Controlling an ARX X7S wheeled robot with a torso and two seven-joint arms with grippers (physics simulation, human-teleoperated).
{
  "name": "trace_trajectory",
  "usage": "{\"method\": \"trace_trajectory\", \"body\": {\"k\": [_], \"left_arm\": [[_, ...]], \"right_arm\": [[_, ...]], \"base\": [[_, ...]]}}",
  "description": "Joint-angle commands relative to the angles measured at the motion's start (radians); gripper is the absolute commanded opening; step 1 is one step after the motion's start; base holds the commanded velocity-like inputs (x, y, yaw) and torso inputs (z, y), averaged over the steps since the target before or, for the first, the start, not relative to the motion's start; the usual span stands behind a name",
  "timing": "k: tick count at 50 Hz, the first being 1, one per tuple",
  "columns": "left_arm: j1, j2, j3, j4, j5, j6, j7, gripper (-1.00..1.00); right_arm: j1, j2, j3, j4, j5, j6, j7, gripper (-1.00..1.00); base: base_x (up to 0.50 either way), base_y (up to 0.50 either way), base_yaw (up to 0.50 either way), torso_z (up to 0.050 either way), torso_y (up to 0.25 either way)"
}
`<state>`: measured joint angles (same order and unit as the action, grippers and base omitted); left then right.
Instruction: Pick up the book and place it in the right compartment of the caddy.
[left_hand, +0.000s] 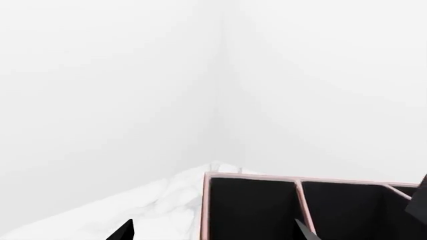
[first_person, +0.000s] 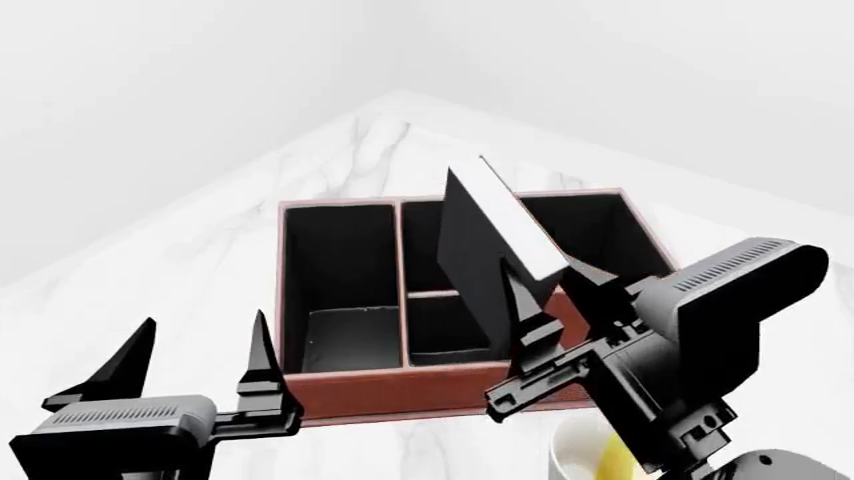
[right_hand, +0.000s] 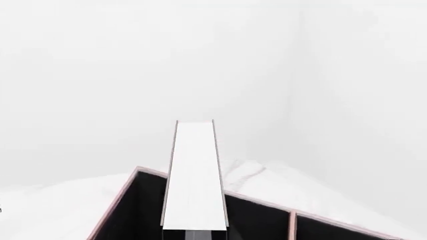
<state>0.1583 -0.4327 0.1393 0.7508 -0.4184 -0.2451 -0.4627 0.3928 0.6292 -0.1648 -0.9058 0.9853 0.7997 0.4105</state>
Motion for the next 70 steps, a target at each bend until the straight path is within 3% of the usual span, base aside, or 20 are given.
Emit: {"method": "trace_trajectory", "body": {"k": [1, 34, 70], "left_arm": [[0.000, -0.002, 0.002, 0.000, -0.004, 0.000, -0.003, 1.00], [-0.004, -0.007, 0.008, -0.007, -0.020, 0.004, -0.005, 1.00], [-0.011, -0.009, 0.017, -0.020, -0.026, 0.008, -0.013, 1.00]], "right_arm": [[0.149, 0.010, 0.075, -0.007, 0.125, 0.073, 0.066, -1.00], [0.497, 0.028, 0.088, 0.176, 0.321, 0.162, 0.157, -1.00], [0.457, 0.074, 0.053, 0.401, 0.086, 0.124, 0.147, -1.00]], "base": [[0.00, 0.00, 0.00, 0.000, 0.000], [0.00, 0.00, 0.00, 0.000, 0.001], [0.00, 0.00, 0.00, 0.000, 0.001]]}}
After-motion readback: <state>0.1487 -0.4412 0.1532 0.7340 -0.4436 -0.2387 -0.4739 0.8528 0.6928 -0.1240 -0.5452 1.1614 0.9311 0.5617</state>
